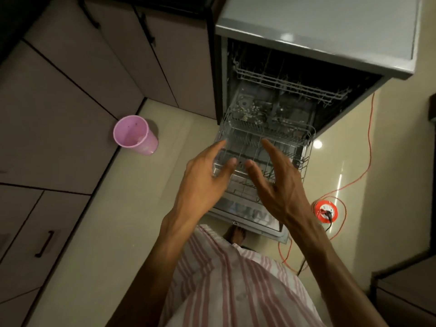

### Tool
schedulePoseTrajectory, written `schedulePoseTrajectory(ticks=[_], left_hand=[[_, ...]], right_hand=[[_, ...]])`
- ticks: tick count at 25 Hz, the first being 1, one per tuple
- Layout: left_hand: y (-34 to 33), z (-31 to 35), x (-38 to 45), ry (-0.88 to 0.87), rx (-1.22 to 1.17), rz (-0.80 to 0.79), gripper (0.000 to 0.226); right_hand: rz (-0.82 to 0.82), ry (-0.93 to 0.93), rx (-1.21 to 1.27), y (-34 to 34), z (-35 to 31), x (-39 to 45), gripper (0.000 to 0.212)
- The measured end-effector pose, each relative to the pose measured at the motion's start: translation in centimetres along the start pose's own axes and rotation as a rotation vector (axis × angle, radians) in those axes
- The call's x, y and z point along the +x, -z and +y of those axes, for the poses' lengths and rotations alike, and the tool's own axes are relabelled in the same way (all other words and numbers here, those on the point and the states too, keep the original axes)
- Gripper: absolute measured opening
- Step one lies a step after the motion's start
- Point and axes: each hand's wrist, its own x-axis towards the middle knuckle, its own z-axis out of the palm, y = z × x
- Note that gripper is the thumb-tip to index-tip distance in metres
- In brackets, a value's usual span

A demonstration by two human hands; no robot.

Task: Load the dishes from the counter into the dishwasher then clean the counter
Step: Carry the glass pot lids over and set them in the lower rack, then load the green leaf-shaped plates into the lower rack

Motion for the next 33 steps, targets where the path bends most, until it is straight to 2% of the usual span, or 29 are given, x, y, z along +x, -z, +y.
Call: schedulePoseTrajectory(ticks=[9,16,22,33], left_hand=[[9.0,-4.4,-2.9,0.073,-0.047,0.226,0.053],[17.9,-9.5,-3.0,0.106,-0.007,0.293,0.053],[24.3,-14.7,-2.1,0.043,-0.024,0.377,0.053],[27.8,-15.5,6.2,-0.001,-0.083,0.386,0.05]], right_hand=[[-0.065,0.137,0.013,-6.0,-9.2,2.5,0.085],[-0.044,0.2,0.012,-13.5,-17.1,4.1,0.086],[-0.03,0.214,0.003,-18.7,-22.0,6.4,0.093],[0.004,0.252,-0.008,-20.2,-24.7,15.0,0.083]])
